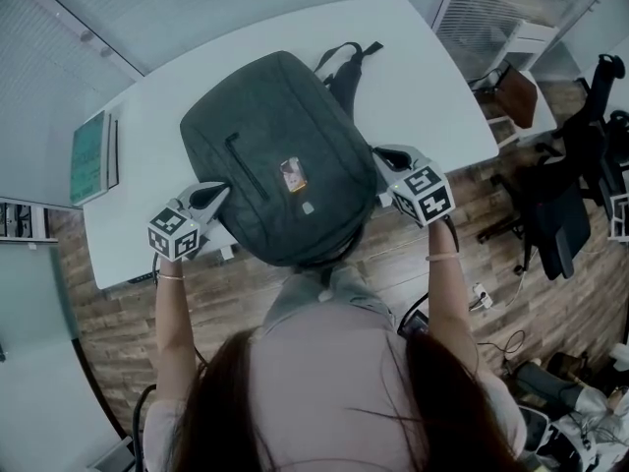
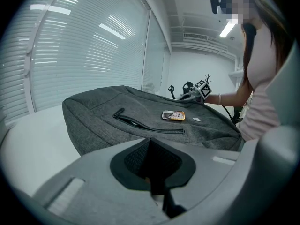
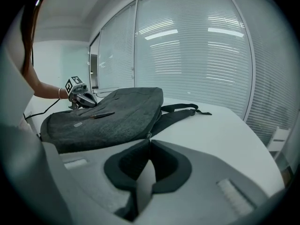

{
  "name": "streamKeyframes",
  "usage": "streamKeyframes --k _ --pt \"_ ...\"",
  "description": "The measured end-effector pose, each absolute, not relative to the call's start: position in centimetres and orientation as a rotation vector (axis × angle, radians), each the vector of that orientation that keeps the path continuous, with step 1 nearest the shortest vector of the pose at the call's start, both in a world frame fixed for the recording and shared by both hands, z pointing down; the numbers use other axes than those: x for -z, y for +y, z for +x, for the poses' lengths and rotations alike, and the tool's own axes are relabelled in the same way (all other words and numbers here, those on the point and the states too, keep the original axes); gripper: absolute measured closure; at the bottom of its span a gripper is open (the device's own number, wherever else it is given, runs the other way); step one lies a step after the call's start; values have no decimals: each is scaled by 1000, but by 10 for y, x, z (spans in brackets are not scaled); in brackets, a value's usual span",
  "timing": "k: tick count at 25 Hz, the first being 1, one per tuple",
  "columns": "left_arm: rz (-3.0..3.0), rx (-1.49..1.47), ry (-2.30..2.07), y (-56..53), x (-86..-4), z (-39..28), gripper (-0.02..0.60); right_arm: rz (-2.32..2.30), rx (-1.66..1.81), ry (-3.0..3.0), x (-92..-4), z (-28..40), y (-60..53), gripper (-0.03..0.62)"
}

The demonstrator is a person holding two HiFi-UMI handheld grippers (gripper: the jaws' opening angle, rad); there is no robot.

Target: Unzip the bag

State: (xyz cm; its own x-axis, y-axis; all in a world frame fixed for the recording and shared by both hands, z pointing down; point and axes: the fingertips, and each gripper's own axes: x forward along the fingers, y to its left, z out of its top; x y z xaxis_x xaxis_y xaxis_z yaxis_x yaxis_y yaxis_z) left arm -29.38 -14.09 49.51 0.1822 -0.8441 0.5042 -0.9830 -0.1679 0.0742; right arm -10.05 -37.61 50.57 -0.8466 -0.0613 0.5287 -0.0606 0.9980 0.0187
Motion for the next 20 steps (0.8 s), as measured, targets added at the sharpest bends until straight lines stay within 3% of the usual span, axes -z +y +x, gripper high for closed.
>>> streamKeyframes --k 20 --pt "2097 -510 -1682 -140 -499 -294 572 9 67 -2570 -508 -127 -388 582"
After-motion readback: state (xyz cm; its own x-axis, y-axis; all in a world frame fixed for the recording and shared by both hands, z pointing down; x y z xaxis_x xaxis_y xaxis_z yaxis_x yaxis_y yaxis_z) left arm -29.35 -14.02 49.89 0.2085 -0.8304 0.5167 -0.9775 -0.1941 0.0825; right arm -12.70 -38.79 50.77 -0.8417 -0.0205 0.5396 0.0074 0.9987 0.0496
